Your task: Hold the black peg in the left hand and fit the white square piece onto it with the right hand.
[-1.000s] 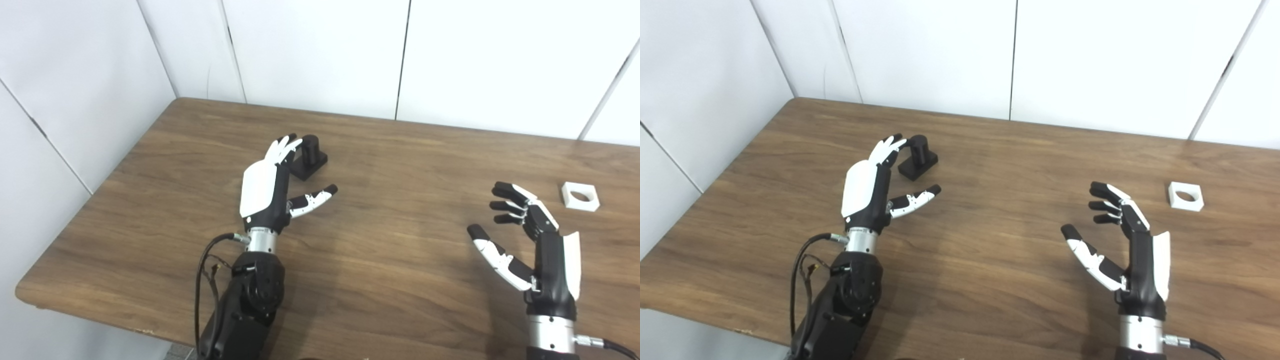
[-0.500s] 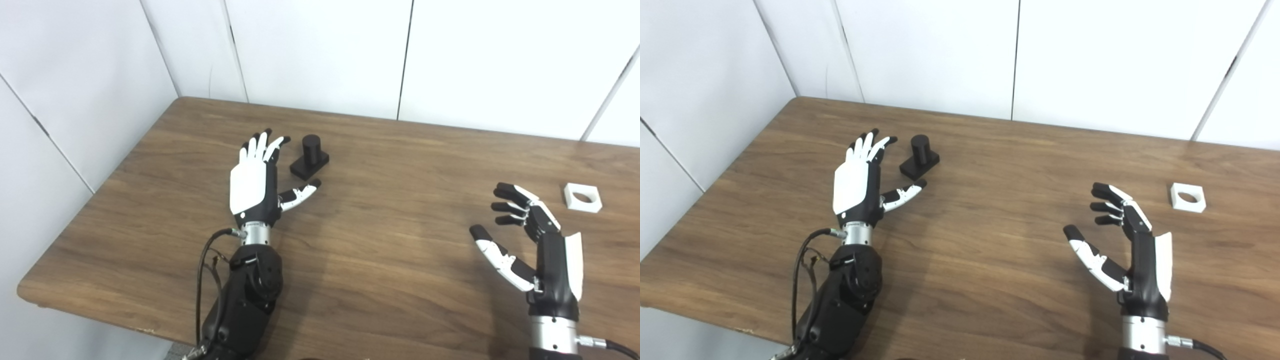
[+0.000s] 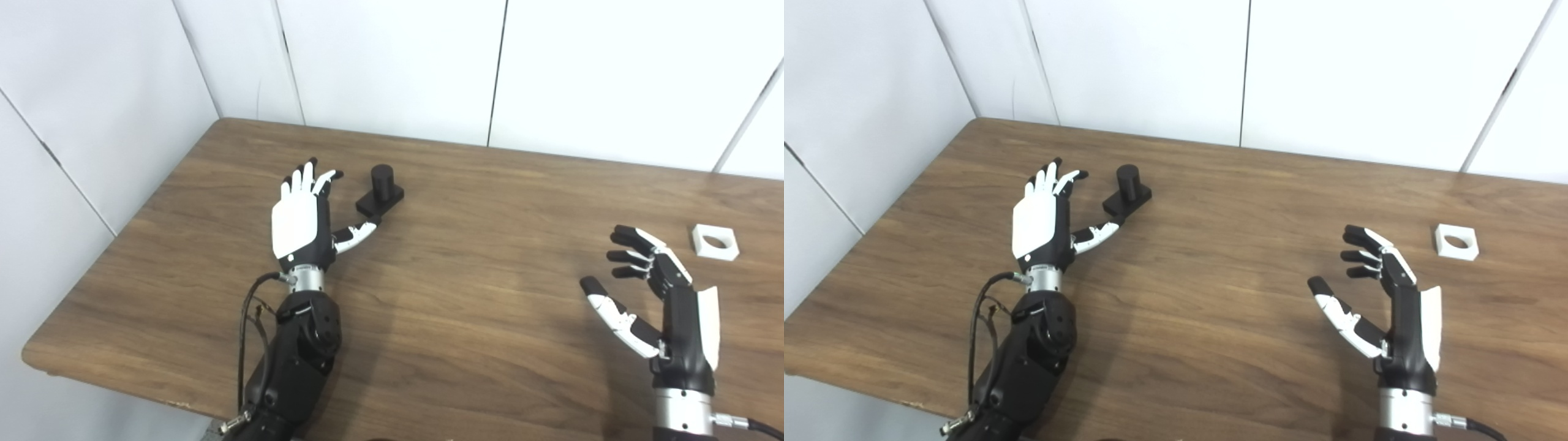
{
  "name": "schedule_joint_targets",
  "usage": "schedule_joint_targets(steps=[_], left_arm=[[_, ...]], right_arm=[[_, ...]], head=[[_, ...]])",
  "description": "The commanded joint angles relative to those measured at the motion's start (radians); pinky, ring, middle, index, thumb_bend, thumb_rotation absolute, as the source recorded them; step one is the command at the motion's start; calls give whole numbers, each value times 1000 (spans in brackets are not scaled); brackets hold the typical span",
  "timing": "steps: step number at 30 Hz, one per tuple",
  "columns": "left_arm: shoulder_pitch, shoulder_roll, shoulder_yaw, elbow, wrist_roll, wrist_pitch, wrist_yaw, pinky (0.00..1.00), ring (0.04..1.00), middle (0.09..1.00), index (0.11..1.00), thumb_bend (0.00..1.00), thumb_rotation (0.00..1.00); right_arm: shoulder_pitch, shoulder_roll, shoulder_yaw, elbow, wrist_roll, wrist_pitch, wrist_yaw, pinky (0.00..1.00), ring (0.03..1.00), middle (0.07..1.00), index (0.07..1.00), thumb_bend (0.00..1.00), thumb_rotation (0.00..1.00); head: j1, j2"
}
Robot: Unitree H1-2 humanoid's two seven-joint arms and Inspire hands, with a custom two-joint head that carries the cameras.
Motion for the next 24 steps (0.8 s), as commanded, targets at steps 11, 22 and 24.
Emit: schedule_joint_targets(steps=[11,22,24], left_arm=[[-71,32,-15,46,-48,0,-58,1000,1000,1000,742,853,531],[-98,62,-50,93,-50,16,-116,1000,1000,1000,743,938,597],[-103,65,-56,103,-51,22,-120,1000,1000,1000,747,936,595]], right_arm=[[52,-21,-16,15,-18,4,2,566,668,747,756,624,345],[53,-15,-13,7,-45,14,-1,575,669,749,757,619,357],[53,-15,-13,5,-50,14,-3,574,669,747,753,619,355]], head=[[-3,4],[-11,9],[-12,9]])
